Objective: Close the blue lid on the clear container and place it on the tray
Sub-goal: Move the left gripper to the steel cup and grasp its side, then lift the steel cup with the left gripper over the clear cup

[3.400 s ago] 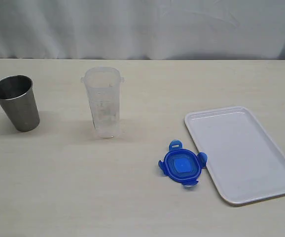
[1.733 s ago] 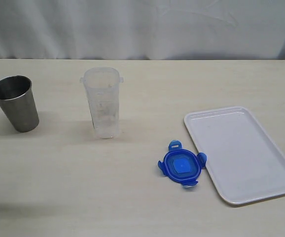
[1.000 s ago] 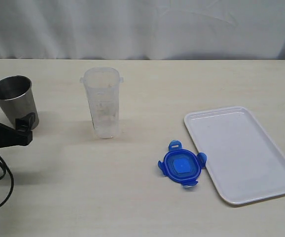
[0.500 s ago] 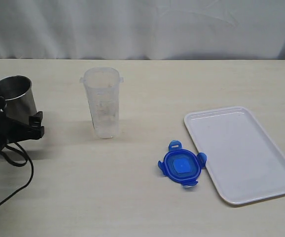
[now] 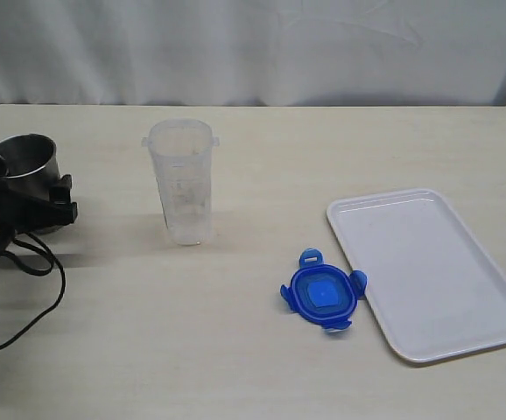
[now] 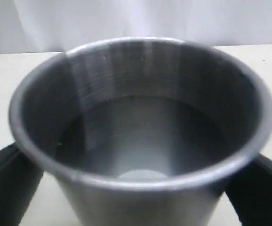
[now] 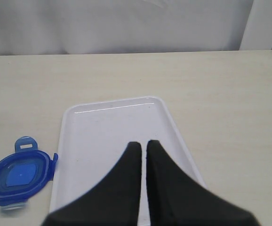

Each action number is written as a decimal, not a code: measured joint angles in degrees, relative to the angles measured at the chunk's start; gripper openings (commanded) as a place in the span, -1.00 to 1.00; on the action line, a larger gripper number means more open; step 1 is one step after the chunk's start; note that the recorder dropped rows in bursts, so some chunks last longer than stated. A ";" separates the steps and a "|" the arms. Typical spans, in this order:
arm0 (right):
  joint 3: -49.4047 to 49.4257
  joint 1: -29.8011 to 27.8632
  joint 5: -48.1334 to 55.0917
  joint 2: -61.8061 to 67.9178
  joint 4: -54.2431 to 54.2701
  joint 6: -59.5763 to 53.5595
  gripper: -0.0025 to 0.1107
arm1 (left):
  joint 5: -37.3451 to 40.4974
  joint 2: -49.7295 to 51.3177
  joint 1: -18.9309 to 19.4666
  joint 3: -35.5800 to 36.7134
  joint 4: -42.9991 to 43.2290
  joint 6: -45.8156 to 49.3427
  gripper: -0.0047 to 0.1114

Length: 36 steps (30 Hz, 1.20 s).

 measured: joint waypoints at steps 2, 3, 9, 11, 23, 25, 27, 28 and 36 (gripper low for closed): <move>0.00 0.00 0.00 0.00 0.00 0.00 -0.88 | 0.00 1.17 0.00 -0.52 -0.41 0.00 0.89; 0.00 0.00 0.00 0.00 0.00 0.00 -0.88 | 0.00 1.48 0.00 -0.56 -0.41 0.00 0.89; 0.00 0.00 0.00 0.00 0.00 0.00 -0.88 | -0.46 2.44 0.00 -0.56 -0.20 0.00 0.89; 0.00 0.00 0.00 0.00 0.00 0.00 -0.88 | -0.59 2.44 0.00 -0.56 -0.20 0.00 0.89; 0.00 0.00 0.00 0.00 0.00 0.00 -0.88 | -1.56 2.44 0.00 -0.60 -0.07 0.00 0.89; 0.00 0.00 0.00 0.00 0.00 0.00 -0.88 | -1.66 2.44 0.00 -0.60 -0.07 0.00 0.86; 0.00 0.00 0.00 0.00 0.00 0.00 -0.88 | -1.66 2.44 0.00 -0.60 -0.23 0.00 0.77; 0.00 0.00 0.00 0.00 0.00 0.00 -0.88 | -1.66 2.44 0.00 -0.60 -0.26 0.00 0.67; 0.00 0.00 0.00 0.00 0.00 0.00 -0.88 | -1.66 2.44 0.00 -0.60 -0.39 -1.03 -0.48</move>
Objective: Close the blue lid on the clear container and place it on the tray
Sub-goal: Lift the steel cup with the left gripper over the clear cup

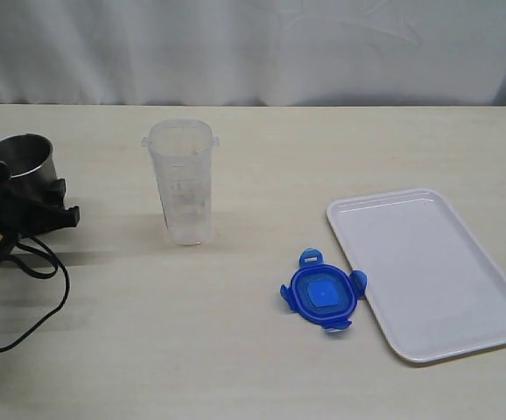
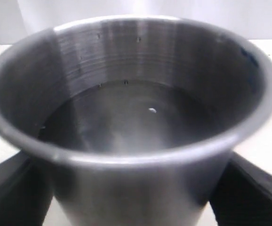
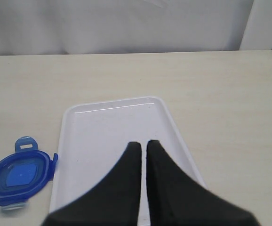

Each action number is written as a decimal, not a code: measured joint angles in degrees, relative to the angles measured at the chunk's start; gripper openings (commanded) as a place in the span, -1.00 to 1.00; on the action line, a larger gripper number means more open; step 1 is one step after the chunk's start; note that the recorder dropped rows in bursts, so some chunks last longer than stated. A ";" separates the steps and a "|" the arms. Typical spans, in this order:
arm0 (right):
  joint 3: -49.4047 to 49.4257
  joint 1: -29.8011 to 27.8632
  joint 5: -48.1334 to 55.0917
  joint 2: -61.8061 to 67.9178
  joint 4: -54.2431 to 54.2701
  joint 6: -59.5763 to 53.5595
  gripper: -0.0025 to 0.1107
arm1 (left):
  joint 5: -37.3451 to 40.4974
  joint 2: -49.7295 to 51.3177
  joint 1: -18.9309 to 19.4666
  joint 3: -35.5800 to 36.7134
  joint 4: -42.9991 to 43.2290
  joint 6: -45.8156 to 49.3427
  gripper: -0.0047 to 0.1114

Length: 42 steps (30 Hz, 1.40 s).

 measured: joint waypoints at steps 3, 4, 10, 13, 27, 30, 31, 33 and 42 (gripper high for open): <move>0.00 0.00 0.00 0.00 0.00 0.00 -0.88 | 0.00 0.00 0.00 0.00 -0.11 -0.81 -0.76; 0.00 0.00 0.00 0.00 0.00 0.00 -0.88 | 0.12 0.00 0.00 0.00 -0.11 -1.00 -0.89; 0.00 0.00 0.00 0.00 0.00 0.00 -0.88 | 0.12 0.00 0.05 0.00 3.33 -1.30 -0.92; 0.00 0.00 0.00 0.00 0.00 0.00 -0.88 | 1.78 -1.15 0.05 0.00 6.86 -1.64 -0.92; 0.00 0.00 0.00 0.00 0.00 0.00 -0.88 | 19.81 -18.95 0.05 -6.90 26.98 -2.74 -0.92; 0.00 0.00 0.00 0.00 0.00 0.00 -0.88 | 27.49 -19.22 0.05 -11.24 33.46 -2.98 -0.92; 0.00 0.00 0.00 0.00 0.00 0.00 -0.88 | 28.02 -19.22 0.05 -11.57 33.84 -2.98 -0.92; 0.00 0.00 0.00 0.00 0.00 0.00 -0.88 | 28.28 -19.22 0.05 -11.87 34.29 -2.98 -0.92; 0.00 0.00 0.00 0.00 0.00 0.00 -0.88 | 26.42 -19.22 0.05 -12.40 43.16 -2.38 -0.92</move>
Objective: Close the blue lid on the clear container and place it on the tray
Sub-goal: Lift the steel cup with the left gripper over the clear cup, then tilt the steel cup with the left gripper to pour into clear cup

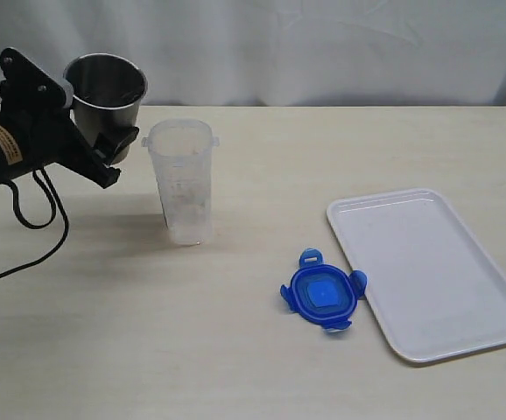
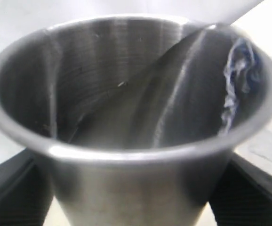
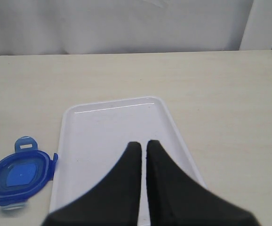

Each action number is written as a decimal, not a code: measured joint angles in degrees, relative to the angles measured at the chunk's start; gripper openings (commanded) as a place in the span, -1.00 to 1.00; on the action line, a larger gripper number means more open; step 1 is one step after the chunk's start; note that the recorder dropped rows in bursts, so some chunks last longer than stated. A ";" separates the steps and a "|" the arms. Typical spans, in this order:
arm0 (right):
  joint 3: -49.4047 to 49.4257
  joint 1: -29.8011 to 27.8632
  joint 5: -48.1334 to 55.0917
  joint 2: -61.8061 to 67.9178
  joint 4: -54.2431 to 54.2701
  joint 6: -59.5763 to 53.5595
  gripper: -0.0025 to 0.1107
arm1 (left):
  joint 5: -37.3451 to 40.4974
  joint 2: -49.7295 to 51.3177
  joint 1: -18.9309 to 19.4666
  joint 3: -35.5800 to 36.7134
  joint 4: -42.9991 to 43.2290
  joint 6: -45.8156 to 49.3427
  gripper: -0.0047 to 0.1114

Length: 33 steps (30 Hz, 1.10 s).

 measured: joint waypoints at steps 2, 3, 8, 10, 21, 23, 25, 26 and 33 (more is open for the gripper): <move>0.00 0.00 0.00 0.00 0.00 0.00 -0.88 | -0.26 0.00 0.00 0.00 0.35 0.84 -0.92; 0.00 0.00 0.00 0.00 0.00 0.00 -0.88 | -0.37 0.00 0.00 0.00 0.35 1.64 -0.92; 0.00 0.00 0.00 0.00 0.00 0.00 -0.88 | -1.53 0.00 0.00 -0.18 0.35 6.03 -0.92; 0.00 0.00 0.00 0.00 0.00 0.00 -0.88 | -1.69 0.00 0.00 -0.32 0.35 6.85 -0.92; 0.00 0.00 0.00 0.00 0.00 0.00 -0.88 | 6.49 0.00 -3.34 -4.35 0.54 7.91 -0.92; 0.00 0.00 0.00 0.00 0.00 0.00 -0.88 | 7.25 0.00 -3.92 -4.74 0.54 8.01 -0.92; 0.00 0.00 0.00 0.00 0.00 0.00 -0.88 | 7.47 0.00 -4.01 -5.10 0.54 8.42 -0.92; 0.00 0.00 0.00 0.00 0.00 0.00 -0.88 | 7.51 0.00 -4.01 -5.19 0.54 9.23 -0.92; 0.00 0.00 0.00 0.00 0.00 0.00 -0.88 | 8.33 0.00 -4.01 -5.19 0.54 15.30 -0.92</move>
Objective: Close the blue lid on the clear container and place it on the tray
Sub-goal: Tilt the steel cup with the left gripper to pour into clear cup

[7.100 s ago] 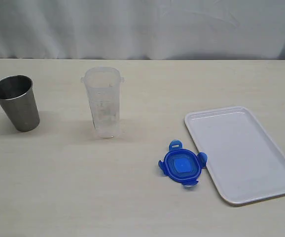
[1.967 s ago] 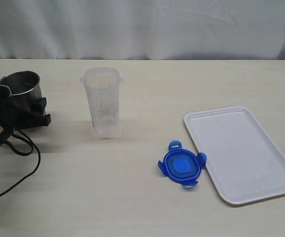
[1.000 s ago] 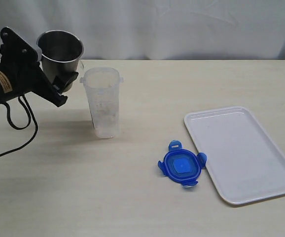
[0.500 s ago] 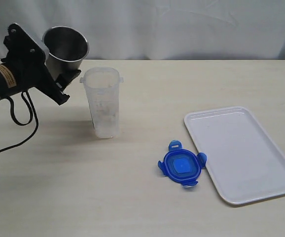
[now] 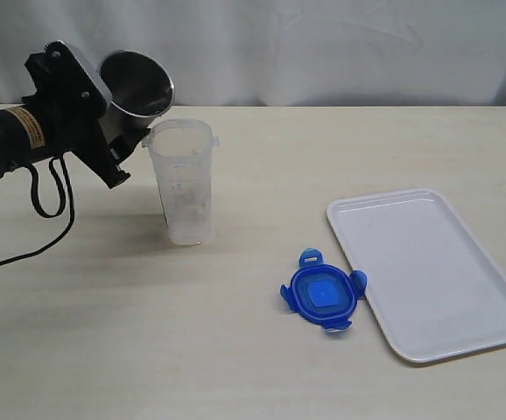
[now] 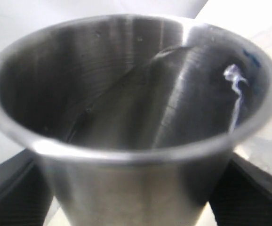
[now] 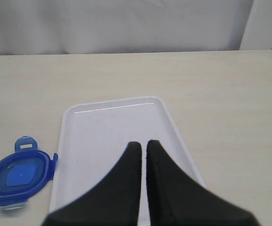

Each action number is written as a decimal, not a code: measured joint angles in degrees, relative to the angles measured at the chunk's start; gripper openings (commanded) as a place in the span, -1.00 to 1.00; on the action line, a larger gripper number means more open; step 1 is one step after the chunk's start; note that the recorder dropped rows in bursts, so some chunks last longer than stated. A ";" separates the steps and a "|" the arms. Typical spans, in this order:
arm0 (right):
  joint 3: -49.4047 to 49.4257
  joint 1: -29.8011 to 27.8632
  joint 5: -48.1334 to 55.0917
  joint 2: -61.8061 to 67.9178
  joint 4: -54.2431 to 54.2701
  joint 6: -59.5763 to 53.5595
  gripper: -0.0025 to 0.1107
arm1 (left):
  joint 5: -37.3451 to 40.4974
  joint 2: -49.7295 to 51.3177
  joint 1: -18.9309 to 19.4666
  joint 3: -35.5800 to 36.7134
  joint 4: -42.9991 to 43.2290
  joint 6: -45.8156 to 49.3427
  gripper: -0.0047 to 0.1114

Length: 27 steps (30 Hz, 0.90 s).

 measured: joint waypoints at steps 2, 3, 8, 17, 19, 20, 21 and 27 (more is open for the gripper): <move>0.00 0.00 0.00 0.00 0.00 0.00 -0.88 | 0.28 0.00 0.00 0.00 0.00 2.15 -0.92; 0.00 0.00 0.00 0.00 0.00 0.00 -0.88 | 0.43 0.00 0.00 0.00 0.00 3.21 -0.92; 0.00 0.00 0.00 0.00 0.00 0.00 -0.88 | 0.99 0.00 0.00 0.00 0.00 5.91 -0.92; 0.00 0.00 0.00 0.00 0.00 0.00 -0.88 | 0.99 0.00 0.00 -0.03 -0.11 11.98 -0.92; 0.00 0.00 0.00 0.00 0.00 0.00 -0.88 | 0.99 0.00 0.00 -0.03 -0.21 13.37 -0.92; 0.00 0.00 0.00 0.00 0.00 0.00 -0.88 | 0.99 0.00 0.00 -0.03 -0.21 13.86 -0.92; 0.00 0.00 0.00 0.00 0.00 0.00 -0.88 | 0.99 0.00 0.00 -0.03 -0.21 14.14 -0.92; 0.00 0.00 0.00 0.00 0.00 0.00 -0.88 | 0.99 0.00 0.00 -0.03 -0.21 14.90 -0.92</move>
